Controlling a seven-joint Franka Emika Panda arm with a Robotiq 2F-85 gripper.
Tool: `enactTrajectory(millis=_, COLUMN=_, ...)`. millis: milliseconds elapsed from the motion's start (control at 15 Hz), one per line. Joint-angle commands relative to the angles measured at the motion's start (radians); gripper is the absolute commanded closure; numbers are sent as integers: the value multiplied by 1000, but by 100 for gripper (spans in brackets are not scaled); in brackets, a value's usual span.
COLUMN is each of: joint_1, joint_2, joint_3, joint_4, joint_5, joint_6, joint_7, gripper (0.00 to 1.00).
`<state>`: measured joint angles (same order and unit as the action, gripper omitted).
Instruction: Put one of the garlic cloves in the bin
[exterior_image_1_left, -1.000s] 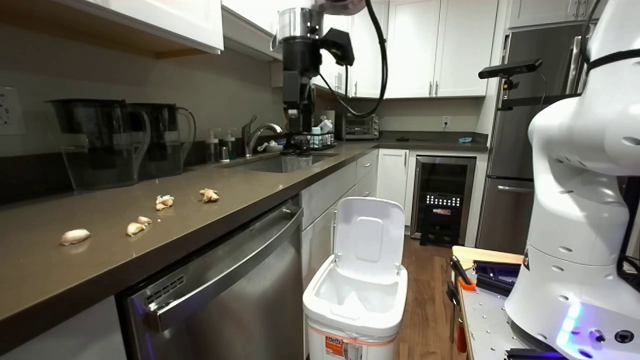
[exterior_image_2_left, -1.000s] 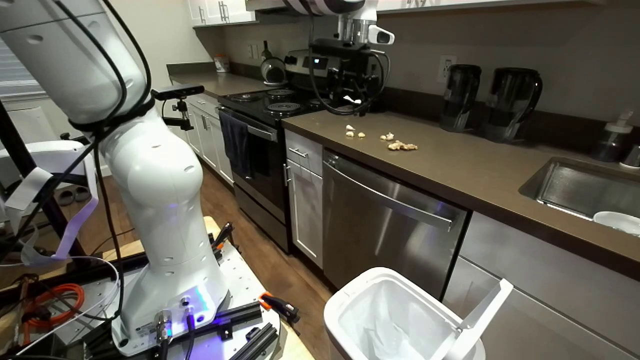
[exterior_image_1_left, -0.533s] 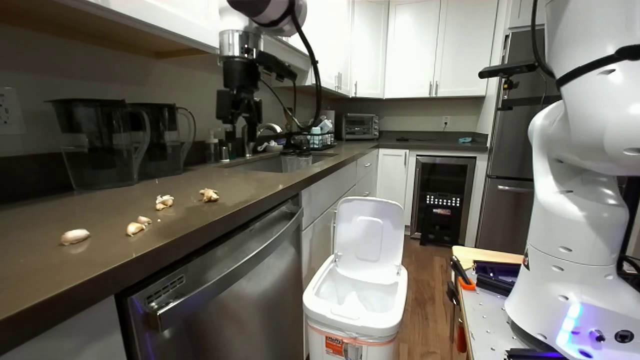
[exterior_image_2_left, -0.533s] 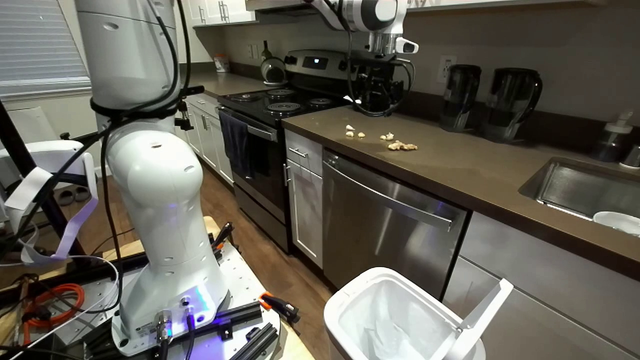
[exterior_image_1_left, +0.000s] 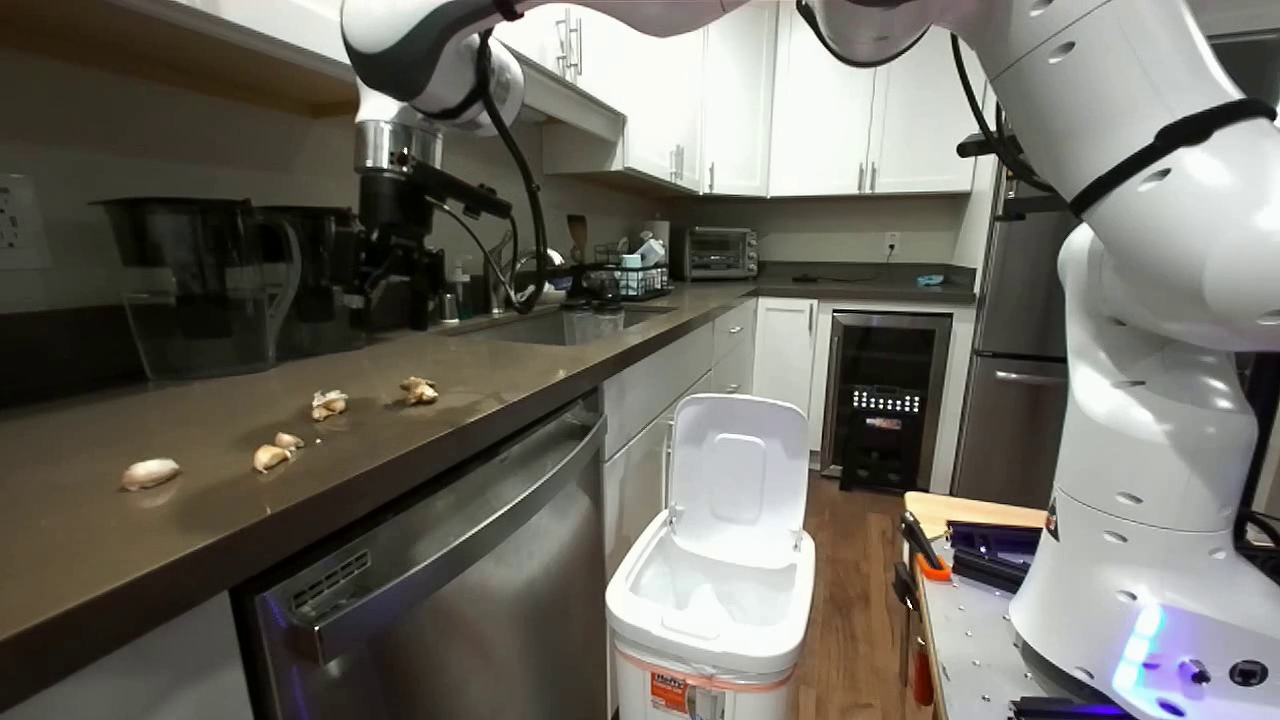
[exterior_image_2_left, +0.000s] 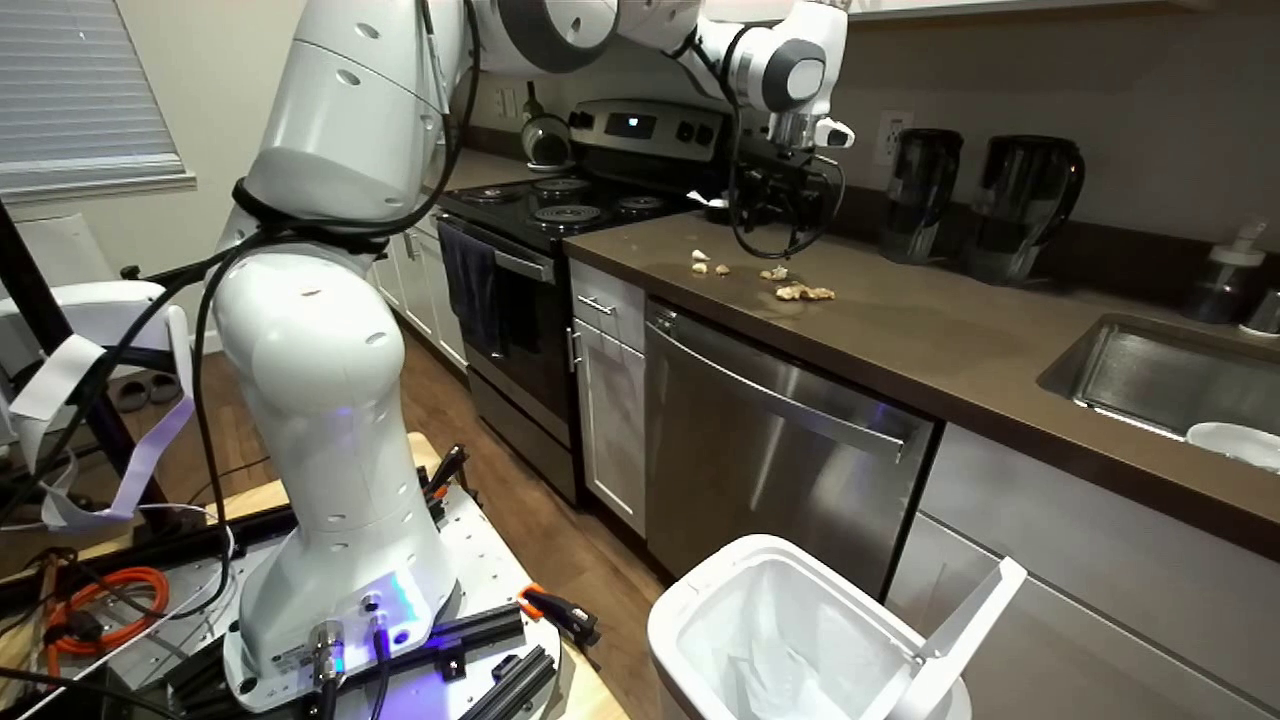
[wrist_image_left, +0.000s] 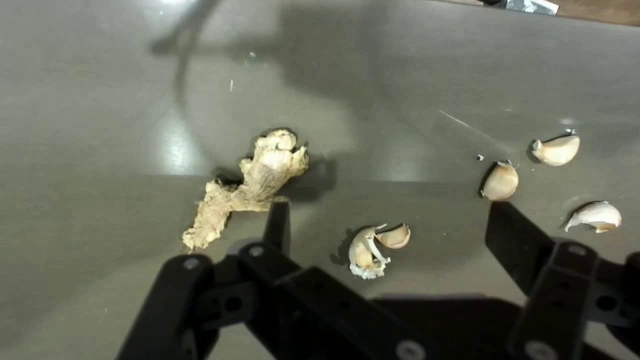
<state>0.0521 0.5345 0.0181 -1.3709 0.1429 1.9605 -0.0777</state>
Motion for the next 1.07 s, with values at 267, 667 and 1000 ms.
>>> enactTrajectory(millis=267, joint_1=16, joint_2=-42, joint_3=-6, joint_4=-139, joint_5=-26, joint_6=186, joint_7=138, gripper=0)
enactTrajectory(millis=667, joint_1=68, joint_2=-55, joint_3=-84, joint_4=-219, joint_5=-155, joint_6=250, joint_7=399, gripper=0)
enactTrajectory(millis=1000, joint_1=63, joint_2=-27, joint_3=-86, joint_4=-185, joint_5=-160, joint_6=226, joint_7=470, gripper=35)
